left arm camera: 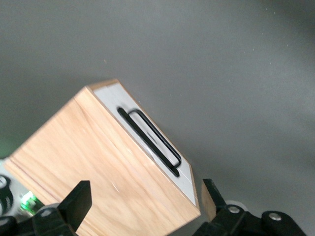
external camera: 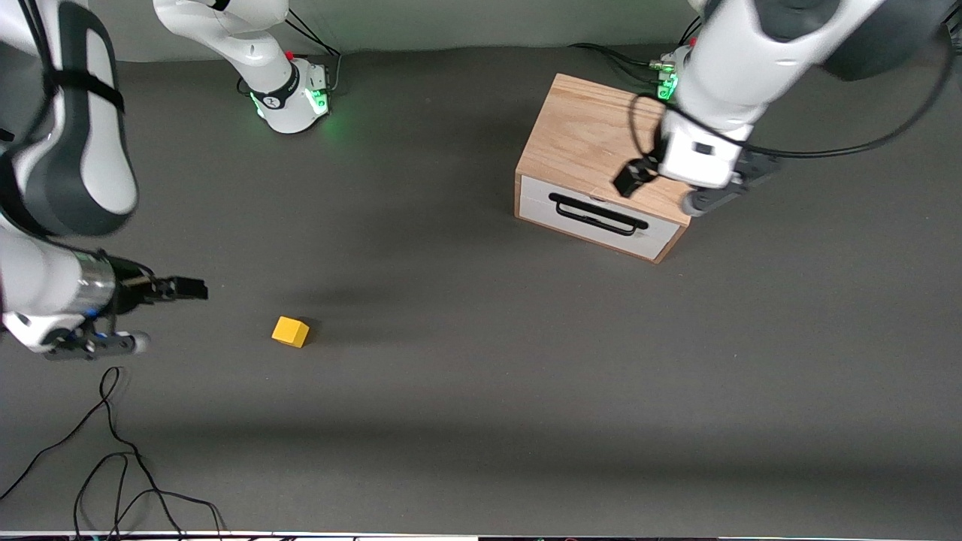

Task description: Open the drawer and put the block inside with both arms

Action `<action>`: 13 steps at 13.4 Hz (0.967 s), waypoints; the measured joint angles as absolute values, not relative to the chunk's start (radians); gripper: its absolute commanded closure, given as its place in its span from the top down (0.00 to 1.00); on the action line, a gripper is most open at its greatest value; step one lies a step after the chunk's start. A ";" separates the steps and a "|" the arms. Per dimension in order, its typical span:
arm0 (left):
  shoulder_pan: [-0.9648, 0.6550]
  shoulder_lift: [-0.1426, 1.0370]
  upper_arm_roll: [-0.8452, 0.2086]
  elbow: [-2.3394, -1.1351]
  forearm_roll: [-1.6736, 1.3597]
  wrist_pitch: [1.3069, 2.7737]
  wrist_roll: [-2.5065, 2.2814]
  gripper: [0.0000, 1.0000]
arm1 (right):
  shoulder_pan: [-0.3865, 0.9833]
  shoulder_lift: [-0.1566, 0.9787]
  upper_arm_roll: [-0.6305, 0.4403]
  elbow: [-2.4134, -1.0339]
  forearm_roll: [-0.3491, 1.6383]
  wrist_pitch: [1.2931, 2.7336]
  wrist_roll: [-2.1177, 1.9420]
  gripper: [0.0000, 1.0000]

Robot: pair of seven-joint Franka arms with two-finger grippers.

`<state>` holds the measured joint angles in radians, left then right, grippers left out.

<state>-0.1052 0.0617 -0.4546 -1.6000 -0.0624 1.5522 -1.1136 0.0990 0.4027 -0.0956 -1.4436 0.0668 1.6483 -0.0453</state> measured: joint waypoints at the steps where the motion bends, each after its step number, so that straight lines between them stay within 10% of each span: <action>1: -0.117 0.070 -0.474 -1.600 -0.062 1.556 -1.177 1.00 | 0.099 0.418 -0.095 -1.465 0.089 1.696 -0.040 1.00; 13: -0.242 0.188 -0.473 -1.594 0.040 1.518 -1.554 1.00 | 0.160 0.535 -0.098 -1.606 0.120 1.983 0.092 1.00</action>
